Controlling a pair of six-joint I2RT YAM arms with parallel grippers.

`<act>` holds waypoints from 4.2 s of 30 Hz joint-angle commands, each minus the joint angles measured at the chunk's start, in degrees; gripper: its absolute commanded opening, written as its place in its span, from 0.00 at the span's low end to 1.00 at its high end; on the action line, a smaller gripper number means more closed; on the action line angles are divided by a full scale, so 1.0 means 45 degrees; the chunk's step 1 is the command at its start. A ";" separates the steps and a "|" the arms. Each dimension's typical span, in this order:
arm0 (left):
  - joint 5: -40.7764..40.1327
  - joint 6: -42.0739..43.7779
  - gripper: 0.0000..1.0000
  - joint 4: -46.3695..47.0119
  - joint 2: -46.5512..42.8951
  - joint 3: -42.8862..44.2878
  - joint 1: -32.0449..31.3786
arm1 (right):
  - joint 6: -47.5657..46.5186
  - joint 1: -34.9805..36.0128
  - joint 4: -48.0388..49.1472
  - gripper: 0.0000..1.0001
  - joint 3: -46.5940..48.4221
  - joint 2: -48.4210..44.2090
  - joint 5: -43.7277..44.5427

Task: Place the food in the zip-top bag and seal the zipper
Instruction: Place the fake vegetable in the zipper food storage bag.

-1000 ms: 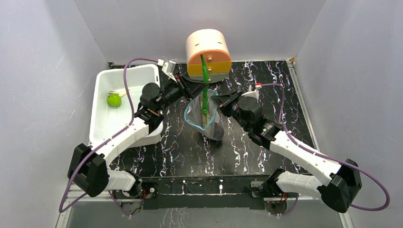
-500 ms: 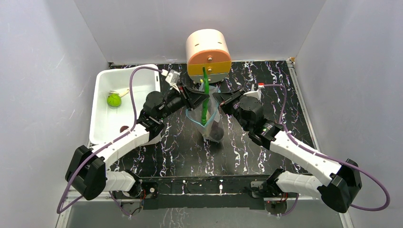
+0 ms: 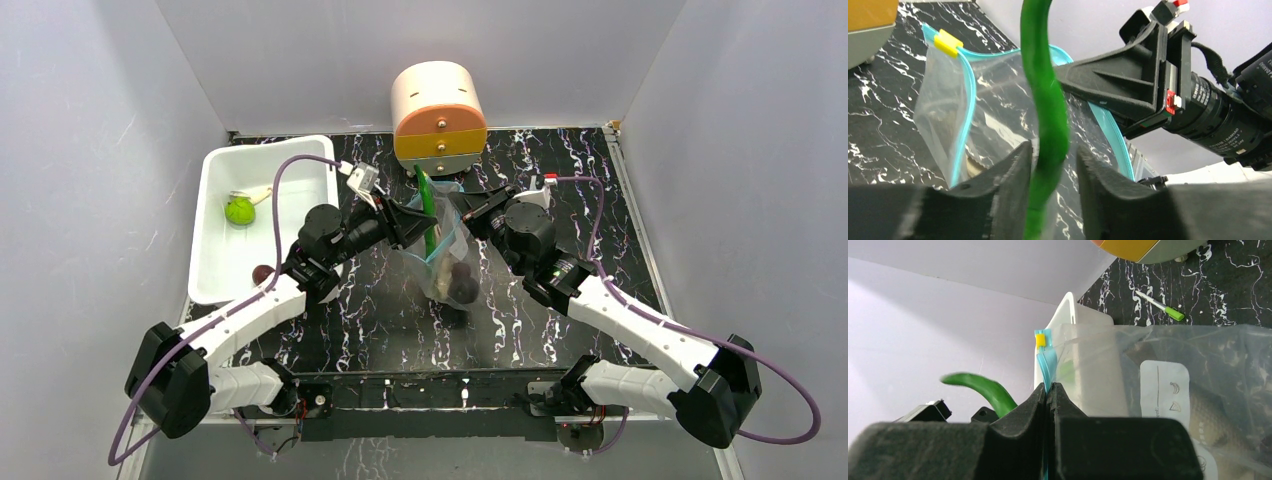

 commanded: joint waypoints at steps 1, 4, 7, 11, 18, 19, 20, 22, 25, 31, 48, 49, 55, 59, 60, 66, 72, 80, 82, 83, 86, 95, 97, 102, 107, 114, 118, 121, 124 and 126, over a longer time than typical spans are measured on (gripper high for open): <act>-0.0191 0.0355 0.39 -0.0537 -0.0625 0.0192 -0.0111 | -0.0341 0.0030 0.1371 0.00 0.0415 -0.0294 0.0131; -0.0280 0.0577 0.41 -0.1038 -0.0487 0.0499 -0.0110 | -0.0461 0.0032 0.1360 0.00 0.0430 -0.0283 -0.0093; -0.0272 0.0662 0.42 -0.1405 -0.0308 0.0782 -0.0115 | -0.0518 0.0031 0.1333 0.00 0.0421 -0.0328 -0.0191; -0.0325 0.0731 0.36 -0.1477 -0.0174 0.0847 -0.0110 | -0.0543 0.0048 0.1313 0.00 0.0380 -0.0365 -0.0321; -0.0198 0.0824 0.00 -0.1906 -0.0359 0.1223 -0.0109 | -0.0728 0.0040 0.1273 0.00 0.0200 -0.0256 -0.0735; -0.0219 0.0795 0.00 -0.1965 -0.0414 0.1290 -0.0110 | -0.0805 0.0042 0.1219 0.00 0.0196 -0.0217 -0.0815; -0.0297 0.0759 0.00 -0.2169 -0.0445 0.1366 -0.0110 | -0.0934 0.0033 0.1163 0.00 0.0220 -0.0148 -0.0916; -0.0466 0.0716 0.00 -0.2742 -0.0449 0.1732 -0.0110 | -0.1095 0.0033 0.1054 0.00 0.0226 -0.0037 -0.1175; -0.0442 0.0646 0.00 -0.3584 -0.0351 0.2334 -0.0111 | -0.1483 0.0030 0.0757 0.00 0.0343 0.0144 -0.1663; -0.0103 0.1100 0.00 -0.5916 0.0216 0.3798 -0.0111 | -0.1716 0.0034 0.0343 0.00 0.0344 0.0078 -0.1888; 0.0875 0.1208 0.02 -0.8824 0.1947 0.5533 -0.0111 | -0.1825 0.0033 0.0188 0.00 0.0796 0.0264 -0.2077; 0.0997 0.1187 0.05 -0.8633 0.2021 0.5481 -0.0110 | -0.1809 0.0029 0.0194 0.00 0.0803 0.0302 -0.2123; 0.0632 0.0979 0.51 -0.9168 0.1840 0.6224 -0.0110 | -0.1909 0.0033 0.0214 0.00 0.0600 0.0188 -0.1786; -0.1001 0.1428 0.61 -1.0740 0.1305 0.7162 -0.0110 | -0.2165 0.0032 0.0042 0.00 0.0579 0.0164 -0.1601; -0.1413 0.1634 0.61 -1.1204 0.1222 0.7474 -0.0120 | -0.2206 0.0044 0.0025 0.00 0.0578 0.0197 -0.1575; -0.4293 0.2671 0.59 -1.4313 0.0761 0.8962 -0.0110 | -0.2417 0.0029 0.0058 0.00 0.0712 0.0522 -0.1337; -0.5100 0.2482 0.40 -1.6231 -0.0243 0.8581 -0.0120 | -0.2720 0.0036 0.0141 0.00 0.0900 0.0601 -0.1216; -0.1949 0.1368 0.42 -1.5502 -0.1573 0.6387 -0.0111 | -0.2770 0.0029 0.0109 0.00 0.1045 0.0599 -0.1254; -0.1757 0.1138 0.42 -1.5099 -0.1622 0.6058 -0.0110 | -0.2738 0.0031 0.0126 0.00 0.1030 0.0574 -0.1310; -0.1823 0.1100 0.41 -1.5059 -0.1548 0.6015 -0.0110 | -0.2707 0.0036 0.0138 0.00 0.0983 0.0558 -0.1314; -0.2259 0.1258 0.40 -1.5050 -0.1196 0.6006 -0.0110 | -0.2653 0.0030 0.0176 0.00 0.0918 0.0538 -0.1352; -0.2882 0.1641 0.37 -1.4148 -0.0613 0.6038 -0.0105 | -0.2683 0.0038 0.0146 0.00 0.0854 0.0362 -0.1350; -0.2853 0.1670 0.35 -1.4074 -0.0524 0.6077 -0.0110 | -0.2691 0.0030 0.0136 0.00 0.0861 0.0329 -0.1331; -0.3206 0.1776 0.33 -1.4298 -0.0420 0.6088 -0.0110 | -0.2678 0.0031 0.0158 0.00 0.0806 0.0287 -0.1379; -0.3592 0.1855 0.34 -1.4117 -0.0649 0.5756 -0.0111 | -0.2649 0.0029 0.0186 0.00 0.0763 0.0267 -0.1448; -0.3768 0.2019 0.36 -1.3956 -0.0481 0.5697 -0.0111 | -0.2589 0.0041 0.0206 0.00 0.0747 0.0329 -0.1497; -0.3778 0.2145 0.27 -1.3701 -0.0449 0.5512 -0.0115 | -0.2574 0.0043 0.0189 0.00 0.0739 0.0343 -0.1548; -0.3591 0.2200 0.25 -1.3388 -0.0399 0.5391 -0.0110 | -0.2584 0.0039 0.0206 0.00 0.0639 0.0350 -0.1611; -0.3344 0.2279 0.22 -1.3100 -0.0290 0.5418 -0.0111 | -0.2538 0.0042 0.0268 0.00 0.0551 0.0344 -0.1647; -0.3208 0.2330 0.17 -1.3054 -0.0204 0.5555 -0.0110 | -0.2550 0.0035 0.0303 0.00 0.0508 0.0351 -0.1645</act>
